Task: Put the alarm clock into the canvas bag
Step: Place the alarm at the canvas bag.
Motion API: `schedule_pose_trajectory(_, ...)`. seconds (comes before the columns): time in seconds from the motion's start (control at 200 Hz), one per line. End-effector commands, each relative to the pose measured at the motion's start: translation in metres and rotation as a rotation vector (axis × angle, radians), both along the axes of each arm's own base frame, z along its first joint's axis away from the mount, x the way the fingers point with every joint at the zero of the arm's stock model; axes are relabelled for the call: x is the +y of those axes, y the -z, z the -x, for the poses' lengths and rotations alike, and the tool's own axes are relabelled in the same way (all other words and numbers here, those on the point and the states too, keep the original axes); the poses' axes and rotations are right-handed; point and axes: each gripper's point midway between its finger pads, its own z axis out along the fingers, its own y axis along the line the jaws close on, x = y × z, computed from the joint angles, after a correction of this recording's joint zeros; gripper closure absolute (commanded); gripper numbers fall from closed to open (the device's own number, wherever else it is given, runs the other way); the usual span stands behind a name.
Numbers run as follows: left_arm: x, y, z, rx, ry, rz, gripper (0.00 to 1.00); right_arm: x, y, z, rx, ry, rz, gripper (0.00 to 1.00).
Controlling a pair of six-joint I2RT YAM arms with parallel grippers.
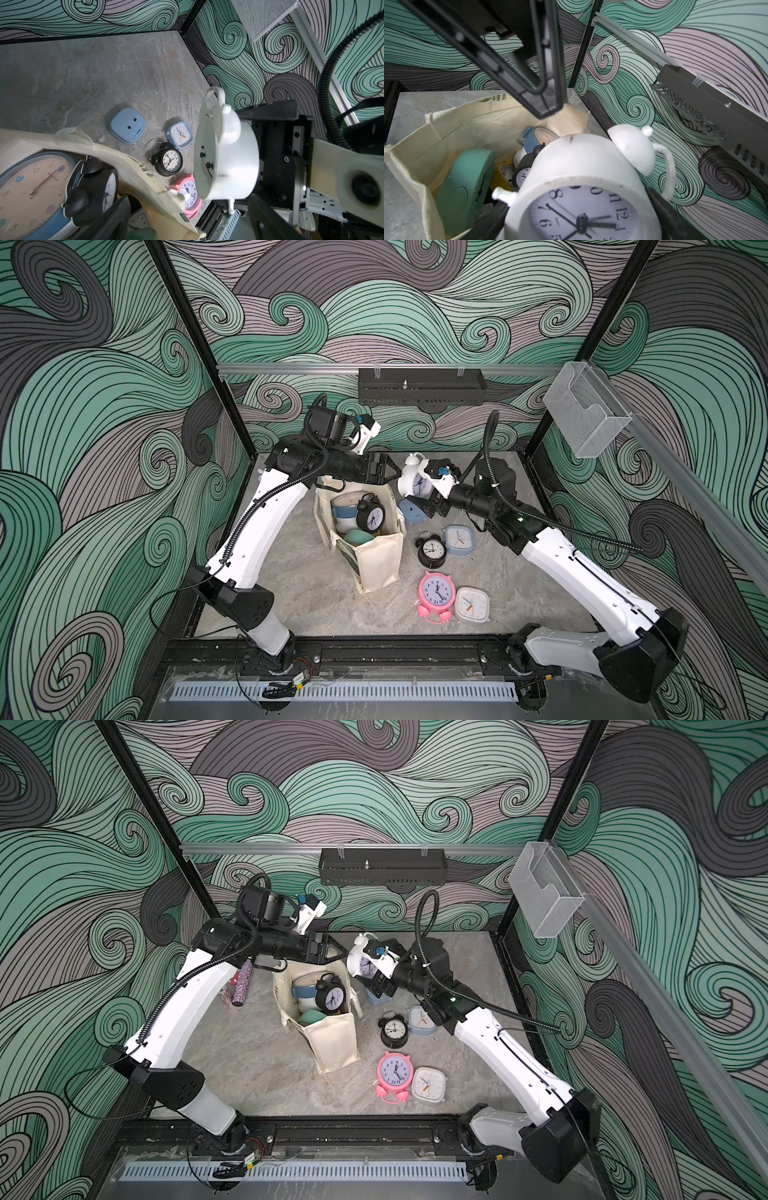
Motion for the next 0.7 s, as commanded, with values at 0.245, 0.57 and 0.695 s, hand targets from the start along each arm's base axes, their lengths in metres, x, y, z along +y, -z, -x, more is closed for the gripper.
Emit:
schedule_pose_trajectory(0.245,-0.019,0.014,0.014,-0.012,0.073,-0.111,0.10,0.014,-0.016,0.013,-0.086,-0.104,0.010,0.29)
schedule_pose_trajectory(0.57,-0.031,0.021,0.015,0.006,0.070,-0.139,0.31,0.014,-0.016,0.015,-0.080,-0.106,0.007,0.29)
schedule_pose_trajectory(0.695,-0.033,0.020,0.015,0.016,0.054,-0.125,0.42,0.014,-0.014,0.015,-0.073,-0.106,0.008,0.29)
